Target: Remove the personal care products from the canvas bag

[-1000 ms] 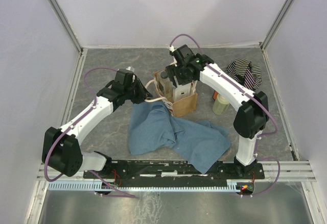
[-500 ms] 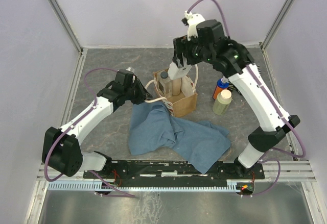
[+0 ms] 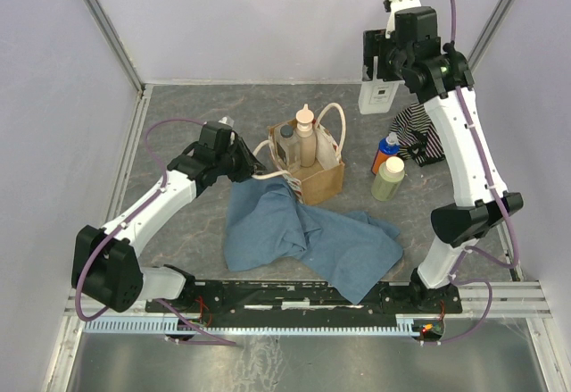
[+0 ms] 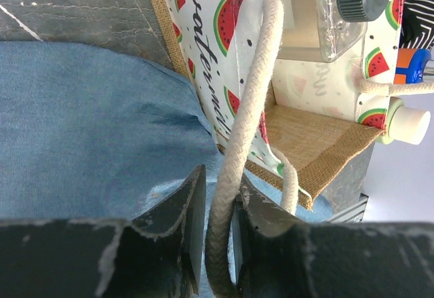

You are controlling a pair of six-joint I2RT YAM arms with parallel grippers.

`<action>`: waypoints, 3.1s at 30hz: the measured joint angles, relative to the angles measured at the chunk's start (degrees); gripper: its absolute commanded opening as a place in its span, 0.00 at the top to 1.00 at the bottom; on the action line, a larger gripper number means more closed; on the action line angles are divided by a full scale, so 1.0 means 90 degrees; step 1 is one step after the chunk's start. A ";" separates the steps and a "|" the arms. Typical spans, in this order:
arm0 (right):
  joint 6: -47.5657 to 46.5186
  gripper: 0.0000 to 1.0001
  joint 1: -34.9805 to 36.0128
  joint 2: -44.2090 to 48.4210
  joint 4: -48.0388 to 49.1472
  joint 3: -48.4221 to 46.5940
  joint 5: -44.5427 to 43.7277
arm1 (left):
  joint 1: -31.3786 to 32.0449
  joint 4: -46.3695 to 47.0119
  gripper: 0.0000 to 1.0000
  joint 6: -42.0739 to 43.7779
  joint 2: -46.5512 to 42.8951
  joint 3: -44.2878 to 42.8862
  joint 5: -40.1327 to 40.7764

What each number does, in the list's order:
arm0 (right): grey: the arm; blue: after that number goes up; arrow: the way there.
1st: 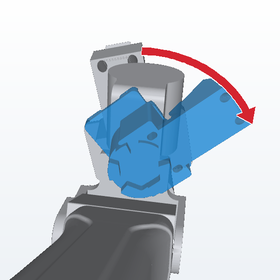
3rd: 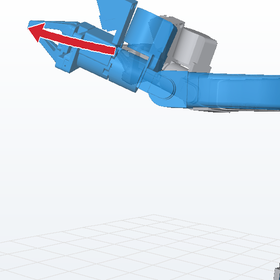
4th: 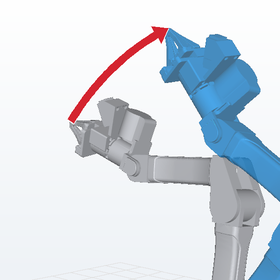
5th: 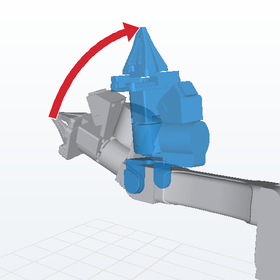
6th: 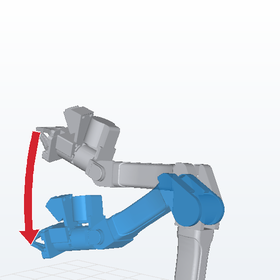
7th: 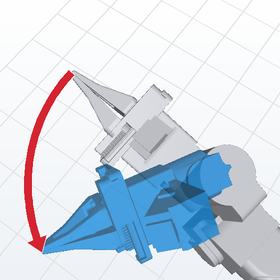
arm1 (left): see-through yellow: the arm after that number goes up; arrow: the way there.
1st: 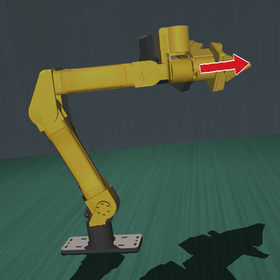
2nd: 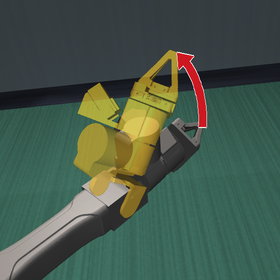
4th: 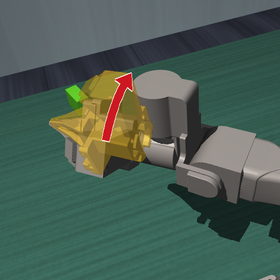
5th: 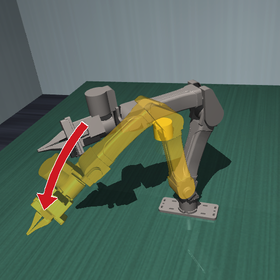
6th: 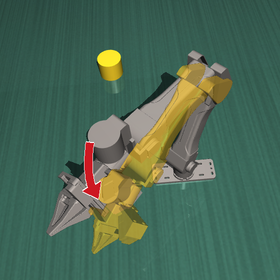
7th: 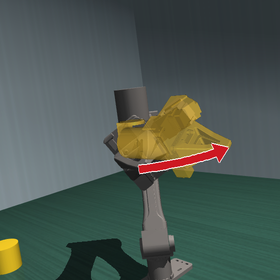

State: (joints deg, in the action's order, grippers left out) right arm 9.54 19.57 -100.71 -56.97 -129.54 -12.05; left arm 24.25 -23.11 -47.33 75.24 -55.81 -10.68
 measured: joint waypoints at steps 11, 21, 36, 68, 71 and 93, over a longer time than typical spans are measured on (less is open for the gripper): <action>0.0138 0.33 -0.0568 -0.0641 0.0814 0.1078 0.0369 | 0.0000 -0.0027 0.72 0.0000 0.0000 0.0002 0.0002; 0.0223 0.33 -0.0692 -0.0993 0.1671 0.2669 0.0522 | 0.0000 -0.0049 0.72 0.0000 0.0002 0.0012 0.0002; 0.0313 0.03 -0.0758 -0.1090 0.2283 0.3568 0.0544 | 0.0000 -0.0068 0.72 0.0002 0.0002 0.0015 0.0002; 0.0000 0.02 0.1780 -0.1404 0.1081 0.0583 0.0452 | 0.0000 -0.0095 0.72 0.0000 -0.0073 0.0070 -0.0002; 0.0005 0.02 0.1780 -0.1739 0.0952 0.0573 0.0449 | 0.0000 -0.0134 0.72 0.0002 -0.0114 0.0070 0.0002; 0.0124 0.17 0.1775 -0.2089 0.1039 0.0789 0.0359 | 0.0000 -0.0141 0.72 0.0002 -0.0163 0.0075 0.0002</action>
State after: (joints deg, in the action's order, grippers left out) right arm 10.66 35.55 -119.50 -47.62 -122.43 -8.82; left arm 24.25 -24.38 -47.31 73.78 -55.13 -10.66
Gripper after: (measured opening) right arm 0.842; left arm 0.284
